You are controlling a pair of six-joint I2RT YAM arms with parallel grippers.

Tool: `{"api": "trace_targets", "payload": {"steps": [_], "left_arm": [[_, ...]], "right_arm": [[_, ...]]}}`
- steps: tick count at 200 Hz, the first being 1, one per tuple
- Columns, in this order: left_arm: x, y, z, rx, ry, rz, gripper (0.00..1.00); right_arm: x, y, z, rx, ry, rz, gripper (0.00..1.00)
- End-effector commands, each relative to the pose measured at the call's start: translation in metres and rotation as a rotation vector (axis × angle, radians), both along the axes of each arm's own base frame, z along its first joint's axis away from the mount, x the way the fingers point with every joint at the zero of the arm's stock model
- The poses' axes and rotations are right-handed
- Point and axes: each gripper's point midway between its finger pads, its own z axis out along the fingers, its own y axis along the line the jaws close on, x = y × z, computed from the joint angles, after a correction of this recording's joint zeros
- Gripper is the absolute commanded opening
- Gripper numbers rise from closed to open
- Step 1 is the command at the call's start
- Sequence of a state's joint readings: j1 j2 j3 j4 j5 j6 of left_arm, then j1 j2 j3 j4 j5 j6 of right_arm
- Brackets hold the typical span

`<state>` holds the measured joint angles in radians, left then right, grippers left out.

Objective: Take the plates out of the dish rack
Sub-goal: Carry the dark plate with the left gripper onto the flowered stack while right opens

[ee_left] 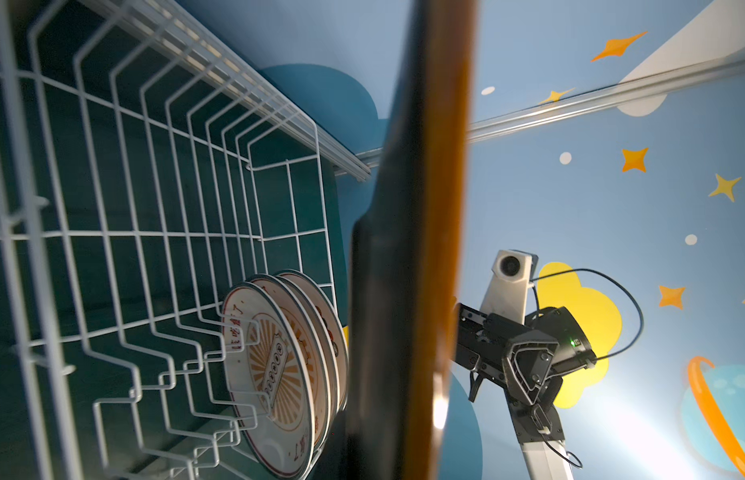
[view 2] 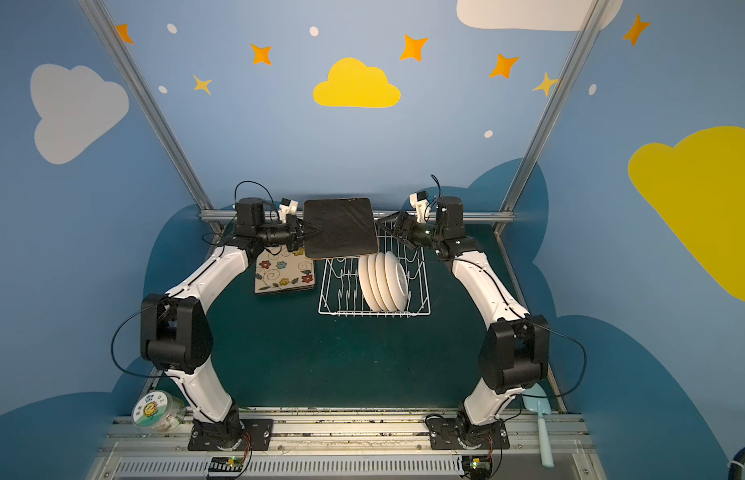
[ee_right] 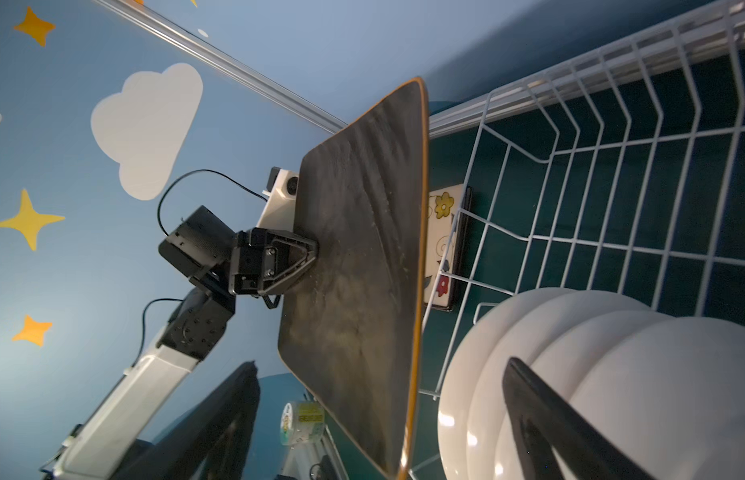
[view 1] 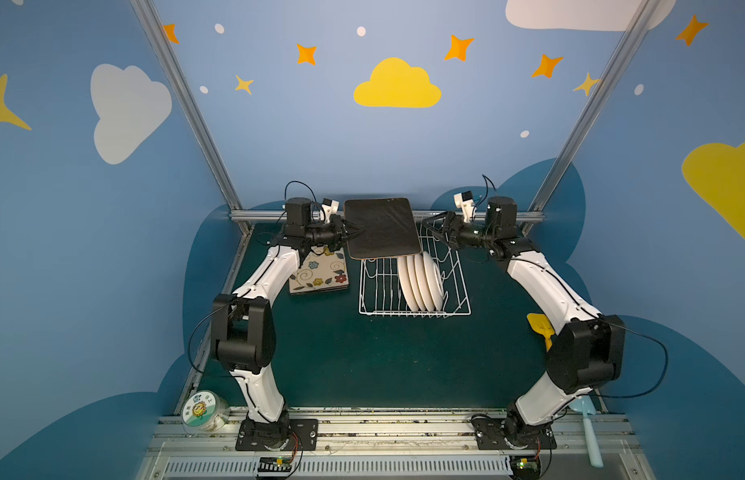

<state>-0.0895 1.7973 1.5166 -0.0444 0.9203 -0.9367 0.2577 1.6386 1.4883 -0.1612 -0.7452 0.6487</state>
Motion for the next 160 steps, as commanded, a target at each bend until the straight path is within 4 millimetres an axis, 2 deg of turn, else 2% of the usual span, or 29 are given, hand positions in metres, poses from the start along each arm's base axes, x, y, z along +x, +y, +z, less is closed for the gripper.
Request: {"api": "trace_targets", "payload": {"steps": [1,34,72,96,129,160], "left_arm": [[-0.018,0.021,0.077,0.014,-0.242,-0.009,0.03],[-0.02,0.058,0.077,0.088,-0.243,0.06,0.03],[-0.023,0.112,0.068,0.161,-0.208,0.145,0.03],[-0.027,0.134,0.06,0.185,-0.187,0.179,0.03],[-0.028,0.158,0.039,0.213,-0.148,0.208,0.03],[-0.025,0.17,0.004,0.245,-0.078,0.185,0.03]], "right_arm": [[-0.011,-0.007,0.002,-0.148,-0.13,0.003,0.91],[-0.024,0.0,0.001,-0.276,-0.247,0.024,0.91],[-0.032,0.008,0.001,-0.289,-0.284,0.04,0.91],[-0.037,0.015,0.0,-0.309,-0.311,0.077,0.91],[-0.047,0.028,-0.003,-0.335,-0.369,0.14,0.91],[-0.051,0.033,-0.002,-0.332,-0.386,0.162,0.92]]}}
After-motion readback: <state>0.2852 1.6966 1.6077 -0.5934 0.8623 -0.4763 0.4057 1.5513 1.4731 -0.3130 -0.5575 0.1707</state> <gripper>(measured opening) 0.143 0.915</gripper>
